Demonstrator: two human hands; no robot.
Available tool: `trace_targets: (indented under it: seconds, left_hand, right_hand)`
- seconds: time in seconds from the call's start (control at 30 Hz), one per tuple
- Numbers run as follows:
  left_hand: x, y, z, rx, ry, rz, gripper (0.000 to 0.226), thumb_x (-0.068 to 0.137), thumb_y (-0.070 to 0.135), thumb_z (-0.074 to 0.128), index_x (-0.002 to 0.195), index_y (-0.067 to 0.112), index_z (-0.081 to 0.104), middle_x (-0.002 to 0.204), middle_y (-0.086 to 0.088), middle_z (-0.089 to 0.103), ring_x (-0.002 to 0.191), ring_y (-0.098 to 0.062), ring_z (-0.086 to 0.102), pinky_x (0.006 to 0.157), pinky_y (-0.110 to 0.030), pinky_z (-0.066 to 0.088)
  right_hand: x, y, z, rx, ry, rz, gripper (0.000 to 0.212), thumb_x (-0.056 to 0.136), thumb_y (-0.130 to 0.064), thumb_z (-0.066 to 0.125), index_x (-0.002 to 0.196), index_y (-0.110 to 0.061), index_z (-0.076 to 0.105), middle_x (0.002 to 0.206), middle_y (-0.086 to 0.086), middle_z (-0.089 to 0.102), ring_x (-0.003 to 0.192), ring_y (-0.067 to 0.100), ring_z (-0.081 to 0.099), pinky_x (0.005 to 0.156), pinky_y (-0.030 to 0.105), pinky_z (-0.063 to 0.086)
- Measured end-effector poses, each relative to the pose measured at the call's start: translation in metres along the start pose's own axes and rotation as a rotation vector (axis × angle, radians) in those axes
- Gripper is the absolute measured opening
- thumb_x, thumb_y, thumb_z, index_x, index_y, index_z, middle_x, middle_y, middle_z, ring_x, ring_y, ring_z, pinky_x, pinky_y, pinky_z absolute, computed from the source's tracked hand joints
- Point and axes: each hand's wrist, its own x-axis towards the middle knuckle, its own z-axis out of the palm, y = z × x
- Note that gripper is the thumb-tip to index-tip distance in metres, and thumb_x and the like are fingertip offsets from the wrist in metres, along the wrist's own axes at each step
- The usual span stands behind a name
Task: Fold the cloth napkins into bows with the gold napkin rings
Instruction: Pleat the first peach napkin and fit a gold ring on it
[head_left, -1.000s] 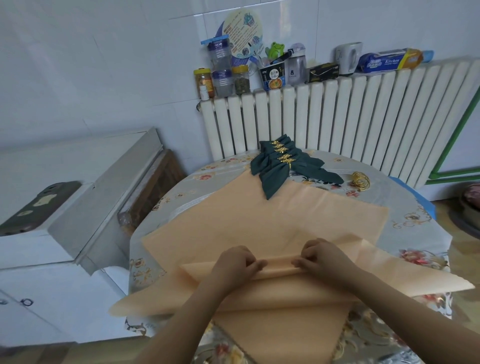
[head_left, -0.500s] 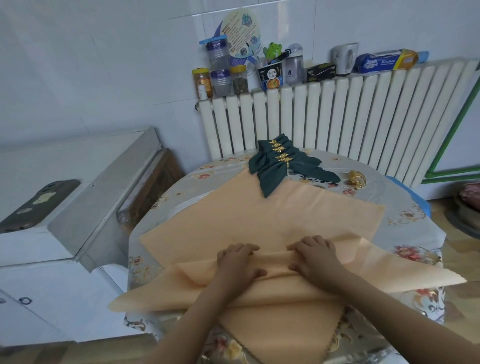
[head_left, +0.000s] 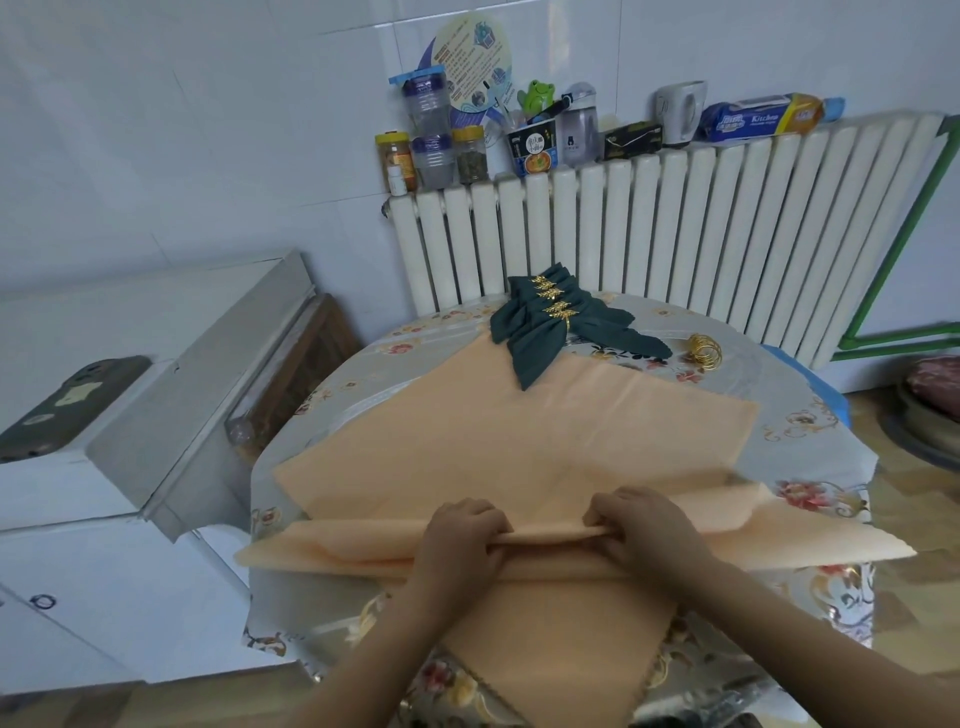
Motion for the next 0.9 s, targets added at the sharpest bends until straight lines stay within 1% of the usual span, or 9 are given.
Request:
trace_targets:
  seconds: [0.1,0.17,0.27,0.33,0.43,0.53,0.67,0.8,0.9]
  left_hand:
    - [-0.012,-0.005,-0.002,-0.054,-0.087,0.022,0.014,0.071,0.028,0.060,0.078,0.021,0.069,0.085,0.005,0.067,0.079,-0.019,0.062,0.069,-0.028,0.046]
    - [-0.017,-0.006,-0.004,-0.070,-0.088,0.020,0.026,0.078,0.043,0.056,0.080,0.022,0.072,0.088,0.007,0.067,0.082,-0.015,0.061,0.073,-0.028,0.047]
    - [-0.015,0.008,-0.002,0.067,-0.052,0.017,0.042,0.086,0.048,0.042,0.083,0.016,0.069,0.091,0.000,0.067,0.085,-0.021,0.062,0.076,-0.029,0.048]
    - [-0.012,0.022,0.004,0.095,-0.128,-0.044,0.065,0.083,0.052,0.023,0.115,0.009,0.060,0.120,-0.010,0.060,0.112,-0.027,0.055,0.097,-0.032,0.039]
    - [-0.012,0.026,0.014,0.145,-0.374,-0.118,0.091,0.069,0.059,-0.010,0.151,0.025,0.008,0.159,0.002,0.008,0.146,-0.012,0.005,0.116,-0.031,-0.004]
    - [-0.009,0.018,0.016,0.217,-0.463,-0.093,0.087,0.065,0.060,-0.019,0.148,0.038,-0.009,0.158,0.008,-0.011,0.145,-0.009,-0.010,0.115,-0.035,-0.009]
    - [-0.015,0.005,0.013,0.247,-0.463,-0.080,0.084,0.066,0.062,-0.018,0.147,0.041,-0.008,0.158,0.010,-0.011,0.145,-0.008,-0.010,0.116,-0.034,-0.008]
    - [-0.023,-0.021,0.002,0.213,-0.435,-0.133,0.092,0.065,0.075,-0.014,0.148,0.043,0.008,0.159,0.010,0.005,0.145,-0.009,0.001,0.114,-0.031,-0.003]
    - [-0.024,-0.032,-0.009,0.185,-0.364,-0.195,0.087,0.067,0.075,0.001,0.141,0.040,0.032,0.139,0.003,0.032,0.129,-0.017,0.026,0.107,-0.032,0.016]
  right_hand:
    - [-0.014,0.001,0.006,0.038,-0.090,-0.010,0.044,0.083,-0.053,0.051,0.112,-0.022,0.063,0.117,-0.010,0.063,0.113,0.011,0.053,0.092,0.025,0.034]
    - [-0.020,-0.002,0.008,0.091,-0.103,0.022,0.056,0.079,-0.063,0.036,0.098,-0.021,0.068,0.121,-0.013,0.063,0.114,0.011,0.055,0.093,0.028,0.037]
    - [-0.024,-0.006,0.014,0.046,0.057,0.034,0.035,0.077,-0.053,0.043,0.061,-0.025,0.059,0.093,-0.012,0.072,0.081,0.017,0.067,0.069,0.033,0.049]
    - [-0.021,-0.017,0.012,-0.014,0.082,0.061,0.030,0.069,-0.051,0.045,0.055,-0.027,0.055,0.076,-0.013,0.068,0.065,0.014,0.063,0.058,0.028,0.048]
    - [-0.022,-0.028,0.022,-0.034,0.048,0.120,0.027,0.066,-0.045,0.043,0.075,-0.025,0.061,0.090,-0.004,0.069,0.076,0.018,0.067,0.066,0.027,0.051]
    - [-0.028,-0.024,0.038,-0.065,-0.050,0.182,0.046,0.085,-0.043,0.037,0.121,-0.022,0.056,0.125,0.007,0.062,0.110,0.021,0.063,0.098,0.027,0.038]
    - [-0.027,-0.027,0.034,-0.153,-0.239,0.208,0.062,0.097,-0.051,0.004,0.140,-0.027,0.042,0.145,0.008,0.040,0.130,0.023,0.044,0.106,0.030,0.016]
    - [-0.027,-0.031,0.033,-0.169,-0.352,0.273,0.064,0.099,-0.048,0.007,0.124,-0.026,0.061,0.123,0.004,0.064,0.110,0.020,0.063,0.097,0.033,0.027]
    - [-0.031,-0.033,0.034,-0.210,-0.286,0.225,0.065,0.098,-0.047,0.007,0.118,-0.026,0.065,0.116,0.001,0.068,0.103,0.020,0.066,0.093,0.034,0.033]
